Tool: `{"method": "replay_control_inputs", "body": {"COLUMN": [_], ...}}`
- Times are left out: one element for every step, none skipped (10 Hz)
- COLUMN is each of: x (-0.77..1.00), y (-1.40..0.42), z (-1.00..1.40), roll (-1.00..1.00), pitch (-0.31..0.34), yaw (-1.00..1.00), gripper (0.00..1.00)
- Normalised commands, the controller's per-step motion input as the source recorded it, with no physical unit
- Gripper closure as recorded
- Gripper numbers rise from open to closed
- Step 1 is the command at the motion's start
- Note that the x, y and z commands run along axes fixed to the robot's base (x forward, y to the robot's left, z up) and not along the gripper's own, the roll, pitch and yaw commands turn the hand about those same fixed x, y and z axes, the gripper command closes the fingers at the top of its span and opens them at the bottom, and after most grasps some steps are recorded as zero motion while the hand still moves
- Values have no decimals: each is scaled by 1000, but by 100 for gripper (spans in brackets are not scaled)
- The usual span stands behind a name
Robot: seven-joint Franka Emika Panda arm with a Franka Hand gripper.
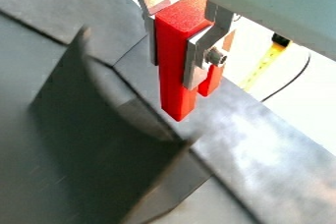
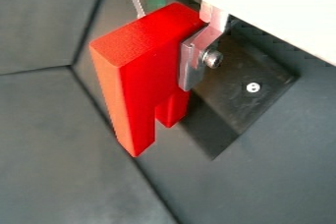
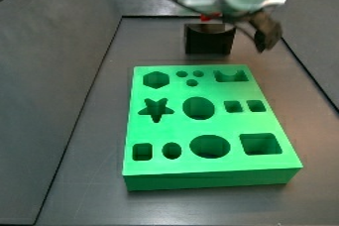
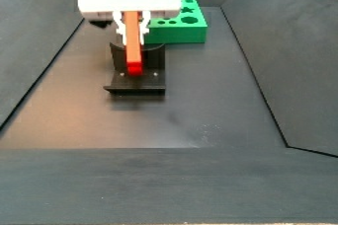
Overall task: Pick up the double-square object. Move up. Rotate the double-square object. Place the double-square object on the fixture. Regrasp the double-square object. Move to above the board. Insert the double-square object.
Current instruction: Move to above the board.
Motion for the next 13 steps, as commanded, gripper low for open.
{"method": "replay_control_inputs", "body": {"x": [-13,-18,-24,-27,-36,-47,-56,-63,-62,-55,-45,-35,-474], "y": [103,104,107,108,108,110,107,103,74,44,26,16,-1000], "z": [1000,1000,1000,1000,1000,1000,1000,1000,817,554,365,176,271], "roll": [50,29,0,-12,-34,-56,-72,-82,-97,-103,-97,-80,-1000], "pitch": [-246,-205,-147,-119,-62,-7,33,58,96,127,142,151,82], "yaw": [-182,-223,-260,-268,-261,-239,-210,-189,-142,-95,-57,-18,-125], "gripper": [100,100,100,100,100,100,100,100,100,100,100,100,100]}}
